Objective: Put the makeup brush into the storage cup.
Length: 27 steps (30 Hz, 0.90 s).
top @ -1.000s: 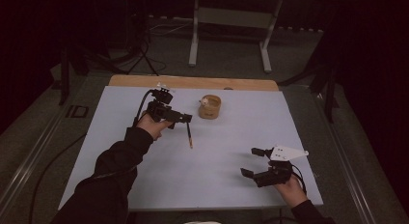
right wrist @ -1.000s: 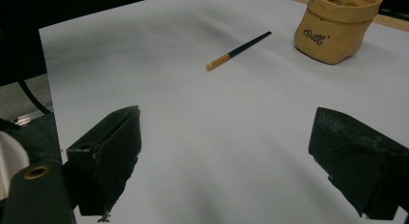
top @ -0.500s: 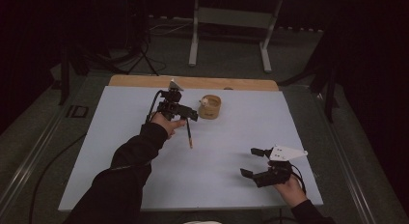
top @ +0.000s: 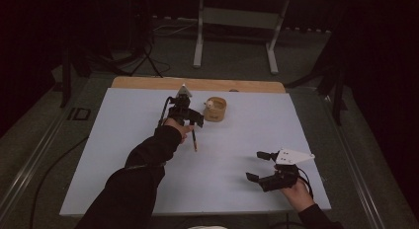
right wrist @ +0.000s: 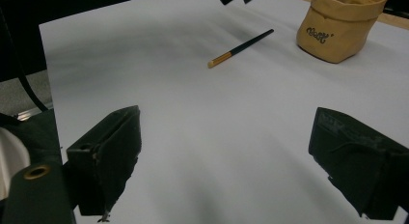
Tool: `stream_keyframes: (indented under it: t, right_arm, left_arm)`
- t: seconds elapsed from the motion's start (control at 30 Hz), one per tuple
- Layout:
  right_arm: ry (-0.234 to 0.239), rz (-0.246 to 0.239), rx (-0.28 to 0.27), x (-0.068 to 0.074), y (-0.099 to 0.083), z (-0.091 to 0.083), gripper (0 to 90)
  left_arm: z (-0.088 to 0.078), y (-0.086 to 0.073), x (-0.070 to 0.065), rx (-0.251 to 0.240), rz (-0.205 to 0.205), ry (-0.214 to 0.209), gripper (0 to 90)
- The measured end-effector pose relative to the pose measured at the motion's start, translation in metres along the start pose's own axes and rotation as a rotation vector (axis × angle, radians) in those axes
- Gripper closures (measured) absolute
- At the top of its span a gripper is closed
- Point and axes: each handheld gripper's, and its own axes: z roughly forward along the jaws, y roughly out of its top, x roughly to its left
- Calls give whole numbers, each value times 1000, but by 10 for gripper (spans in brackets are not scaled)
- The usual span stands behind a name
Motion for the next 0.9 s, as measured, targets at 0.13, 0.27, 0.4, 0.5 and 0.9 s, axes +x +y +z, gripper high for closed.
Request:
stream_keyframes:
  t: [0.13, 0.27, 0.4, 0.5, 0.9]
  right_arm:
    - [-2, -2, 1, 0, 0, 0, 114]
    - [-3, -4, 4, 0, 0, 1, 114]
    - [-5, -4, 4, 0, 0, 1, 114]
    - [-7, -6, 3, 0, 0, 0, 114]
    - [-12, -5, 4, 0, 1, 1, 114]
  left_arm:
    - [8, 0, 5, 20, -76, 6, 381]
    - [17, -3, 4, 70, -85, 25, 391]
    - [26, -8, 1, 102, -77, 72, 438]
    - [26, -11, -2, 76, -80, 102, 527]
    - [36, -19, -11, 106, -93, 151, 569]
